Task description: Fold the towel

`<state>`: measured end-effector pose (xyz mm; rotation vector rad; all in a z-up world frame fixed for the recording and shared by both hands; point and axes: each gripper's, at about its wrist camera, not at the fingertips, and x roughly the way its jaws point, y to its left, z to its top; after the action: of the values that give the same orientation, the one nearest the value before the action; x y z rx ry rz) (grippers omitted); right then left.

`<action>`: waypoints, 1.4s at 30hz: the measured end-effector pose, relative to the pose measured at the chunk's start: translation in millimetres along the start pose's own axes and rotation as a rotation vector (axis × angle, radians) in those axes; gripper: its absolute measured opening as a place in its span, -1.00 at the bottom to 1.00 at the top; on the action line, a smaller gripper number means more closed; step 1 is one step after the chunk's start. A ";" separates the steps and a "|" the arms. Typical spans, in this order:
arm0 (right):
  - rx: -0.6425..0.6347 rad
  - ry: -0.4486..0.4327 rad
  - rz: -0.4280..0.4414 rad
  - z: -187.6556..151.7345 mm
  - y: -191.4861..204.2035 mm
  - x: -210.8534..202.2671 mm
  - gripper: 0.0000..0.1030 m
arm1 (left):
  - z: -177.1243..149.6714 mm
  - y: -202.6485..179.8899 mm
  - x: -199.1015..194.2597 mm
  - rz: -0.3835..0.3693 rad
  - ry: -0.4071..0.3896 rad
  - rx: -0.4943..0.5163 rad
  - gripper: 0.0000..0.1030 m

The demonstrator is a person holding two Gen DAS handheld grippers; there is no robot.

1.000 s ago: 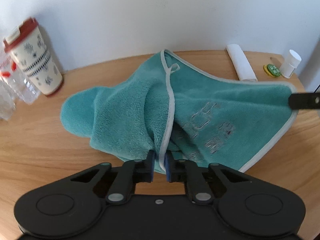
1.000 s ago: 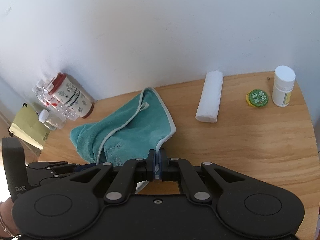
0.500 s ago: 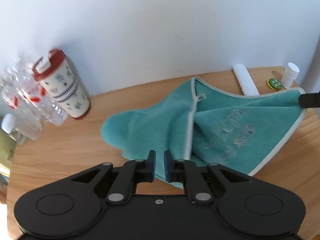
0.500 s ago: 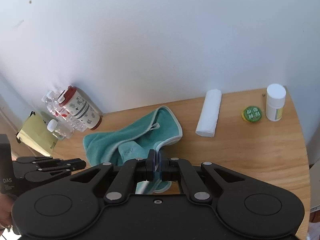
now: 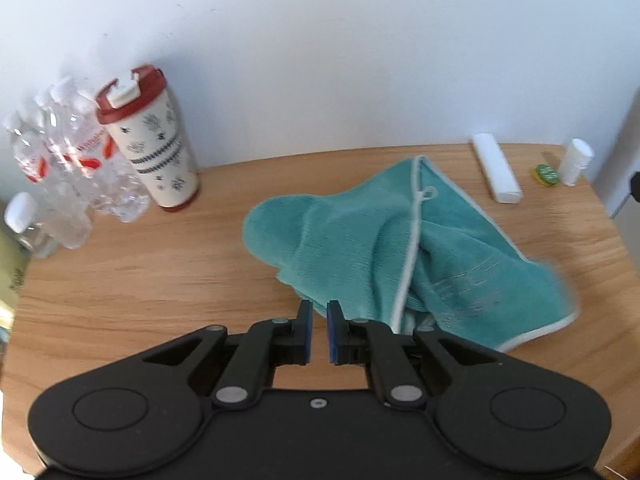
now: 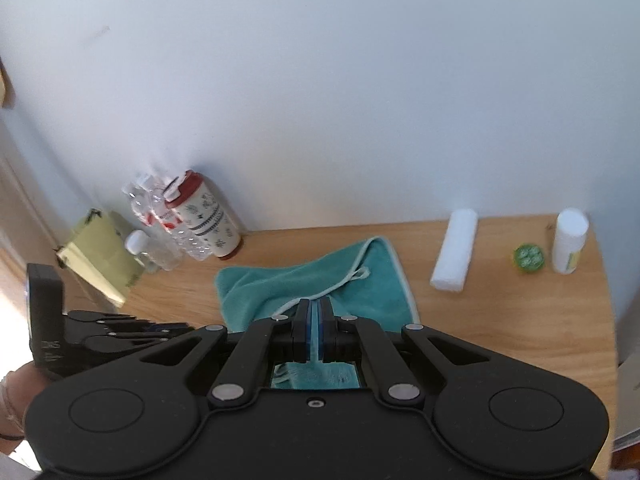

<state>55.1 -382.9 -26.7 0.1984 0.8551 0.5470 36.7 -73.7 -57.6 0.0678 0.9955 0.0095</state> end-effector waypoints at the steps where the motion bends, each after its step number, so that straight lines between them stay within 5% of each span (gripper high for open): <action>1: 0.016 0.005 -0.008 -0.7 0.1 0.7 -0.95 | 0.2 -0.4 1.1 -0.027 0.004 0.005 -0.78; 5: 0.021 0.039 -0.063 -9.1 2.4 5.6 -0.87 | 1.0 -8.3 10.0 -0.097 0.010 0.023 -0.30; 8: 0.074 0.103 -0.079 -21.3 -7.1 17.4 -0.79 | 2.3 -18.3 24.9 -0.112 0.020 0.040 -0.30; 12: 0.123 0.144 -0.142 -39.5 -22.0 36.4 -0.23 | 0.6 -28.6 45.5 -0.092 0.057 0.077 -0.30; 14: 0.172 0.175 -0.171 -49.1 -34.3 50.8 -0.13 | -1.1 -31.4 54.1 -0.094 0.074 0.085 -0.30; 20: 0.146 0.223 -0.166 -58.9 -42.7 86.2 -0.14 | 0.0 -38.7 74.0 -0.079 0.102 0.097 -0.32; 28: -0.015 0.321 -0.197 -67.5 -31.6 130.6 -0.15 | 10.5 -35.1 85.0 -0.043 0.132 0.083 -0.81; 31: -0.067 0.321 -0.187 -64.5 -28.2 127.0 -0.88 | 12.2 -31.3 79.6 -0.013 0.110 0.099 -0.89; 36: -0.110 0.284 -0.219 -55.9 -28.5 105.1 -0.90 | 18.6 -16.0 71.4 0.038 0.091 0.078 -0.91; 40: -0.174 0.272 -0.254 -51.2 -23.9 80.7 -0.90 | 18.5 -5.4 69.6 0.166 0.078 0.121 -0.94; 42: -0.203 0.278 -0.270 -51.6 -19.7 72.2 -0.90 | 21.0 11.4 67.4 0.139 0.103 0.042 -0.94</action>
<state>61.5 -363.6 -115.3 -0.1816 1.0695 0.4089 91.3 -60.7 -102.0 0.1767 1.0923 0.1204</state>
